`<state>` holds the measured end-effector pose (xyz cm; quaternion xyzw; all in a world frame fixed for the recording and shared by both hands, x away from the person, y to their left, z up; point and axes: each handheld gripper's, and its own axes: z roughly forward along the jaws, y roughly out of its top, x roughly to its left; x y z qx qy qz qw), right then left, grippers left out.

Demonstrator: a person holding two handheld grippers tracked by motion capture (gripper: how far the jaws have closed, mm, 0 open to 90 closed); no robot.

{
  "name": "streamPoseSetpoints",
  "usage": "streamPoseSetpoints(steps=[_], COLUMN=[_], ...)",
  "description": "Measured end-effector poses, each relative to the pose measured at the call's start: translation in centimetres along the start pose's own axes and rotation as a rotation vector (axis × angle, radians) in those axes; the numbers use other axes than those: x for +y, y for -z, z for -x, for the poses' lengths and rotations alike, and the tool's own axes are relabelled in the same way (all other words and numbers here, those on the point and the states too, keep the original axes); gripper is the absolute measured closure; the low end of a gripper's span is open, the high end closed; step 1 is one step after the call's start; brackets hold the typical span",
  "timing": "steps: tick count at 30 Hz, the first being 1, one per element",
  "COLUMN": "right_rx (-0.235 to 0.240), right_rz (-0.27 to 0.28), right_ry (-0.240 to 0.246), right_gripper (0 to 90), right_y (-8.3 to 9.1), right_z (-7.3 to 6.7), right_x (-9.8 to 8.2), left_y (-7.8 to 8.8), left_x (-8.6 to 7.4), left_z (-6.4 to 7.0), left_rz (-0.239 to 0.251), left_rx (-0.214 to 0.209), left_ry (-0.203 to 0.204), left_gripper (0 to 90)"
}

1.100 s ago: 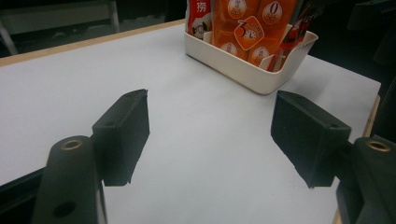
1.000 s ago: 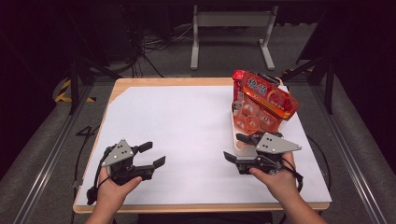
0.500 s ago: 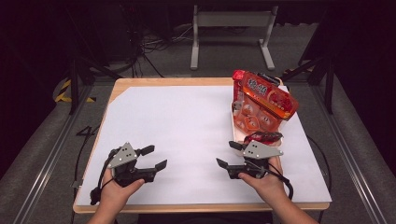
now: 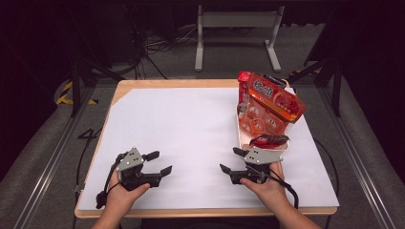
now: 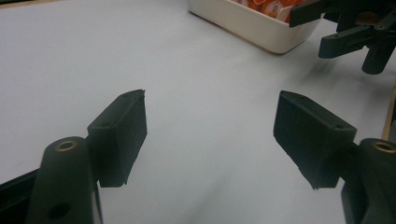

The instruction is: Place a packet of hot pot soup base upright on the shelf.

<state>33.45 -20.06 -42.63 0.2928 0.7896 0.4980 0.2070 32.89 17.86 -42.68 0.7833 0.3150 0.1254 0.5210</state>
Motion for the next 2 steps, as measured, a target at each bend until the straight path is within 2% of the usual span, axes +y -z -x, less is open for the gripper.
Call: streamPoseSetpoints(steps=[2], right_rx=[0.0], right_rz=[-0.001], right_ry=[-0.004], right_gripper=[24.4], right_y=[0.0], right_z=[0.11], right_x=[-0.03], left_y=[-0.05], left_x=[-0.1], left_z=[-0.24], left_rz=[-0.003], left_rx=[0.006], left_ry=[0.006], left_gripper=[25.9])
